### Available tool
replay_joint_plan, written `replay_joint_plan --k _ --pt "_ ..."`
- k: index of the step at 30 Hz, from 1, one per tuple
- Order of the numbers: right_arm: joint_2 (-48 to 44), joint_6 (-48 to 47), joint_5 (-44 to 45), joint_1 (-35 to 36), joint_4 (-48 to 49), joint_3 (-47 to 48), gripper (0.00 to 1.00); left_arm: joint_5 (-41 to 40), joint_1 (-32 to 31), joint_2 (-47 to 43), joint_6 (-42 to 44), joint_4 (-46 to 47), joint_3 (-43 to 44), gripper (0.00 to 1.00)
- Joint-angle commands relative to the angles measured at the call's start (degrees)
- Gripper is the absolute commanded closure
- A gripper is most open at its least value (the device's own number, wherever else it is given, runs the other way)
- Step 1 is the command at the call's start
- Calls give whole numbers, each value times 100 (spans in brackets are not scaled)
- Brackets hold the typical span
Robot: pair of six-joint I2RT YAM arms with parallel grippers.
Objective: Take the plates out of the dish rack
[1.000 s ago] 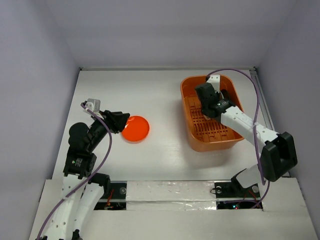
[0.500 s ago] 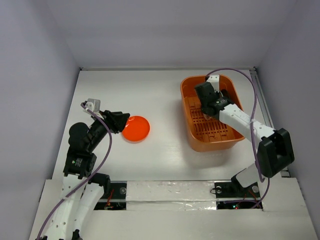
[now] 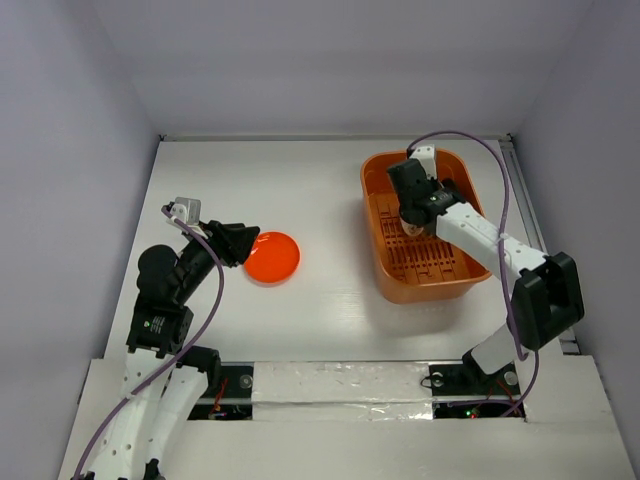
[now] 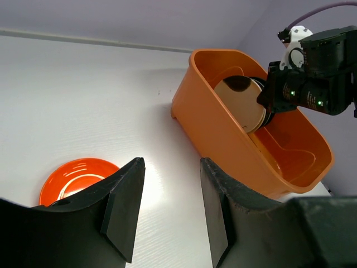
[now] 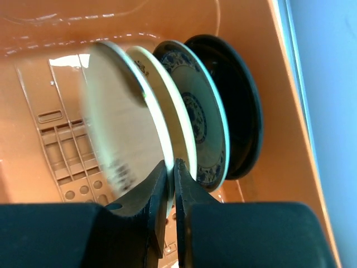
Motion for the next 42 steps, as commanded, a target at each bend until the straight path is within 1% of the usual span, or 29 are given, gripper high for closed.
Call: replay_joint_plan --k 1,4,8,14,17,20,21,23,24,27,28,31,33,36,37,38,40,41,42 --pt "-325 -140 264 159 -18 473 100 66 20 -16 29 205 236 59" --pt "-351 -131 414 273 -186 579 100 74 20 -16 29 213 236 59" --pt "-614 -140 423 379 -265 667 100 66 20 -8 29 213 236 59" --pt "-1221 -79 353 432 -617 1027 100 39 20 28 46 187 271 59" --pt "-1686 -87 134 546 -565 1107 100 22 20 63 46 187 280 59" --pt "-2169 -52 -375 598 -336 1107 100 -22 20 36 55 169 280 59" --pt "-2266 -35 -751 599 -284 1098 100 -13 20 19 46 169 280 59" --pt "-2477 18 -1122 756 -3 985 100 -31 20 1 46 169 280 59" --pt "-2530 53 -1507 818 111 932 100 -40 20 1 46 169 280 59" --pt "-2663 298 -2115 1029 726 616 100 -48 20 10 64 169 280 59" --pt "-2654 387 -2552 1151 1128 502 100 -49 20 19 64 169 280 59" --pt "-2400 738 -3406 1310 1814 159 100 -57 72 36 64 169 280 59" --pt "-2128 931 -3654 1416 2019 62 100 -66 73 28 64 169 289 59" --pt "-1426 1125 -4093 1662 2423 35 100 -75 73 10 64 169 297 59" --pt "-997 1187 -4156 1723 2554 61 100 -84 73 10 73 169 298 59" --pt "-784 1240 -4217 1828 2599 113 100 -75 73 10 81 169 298 59" --pt "-388 1398 -4427 1899 2809 228 100 -101 125 10 90 169 306 59" --pt "-30 1459 -4490 1900 2871 263 100 -110 125 10 99 169 306 59" --pt "148 1590 -4699 1900 2924 298 100 -110 125 27 90 169 315 59"
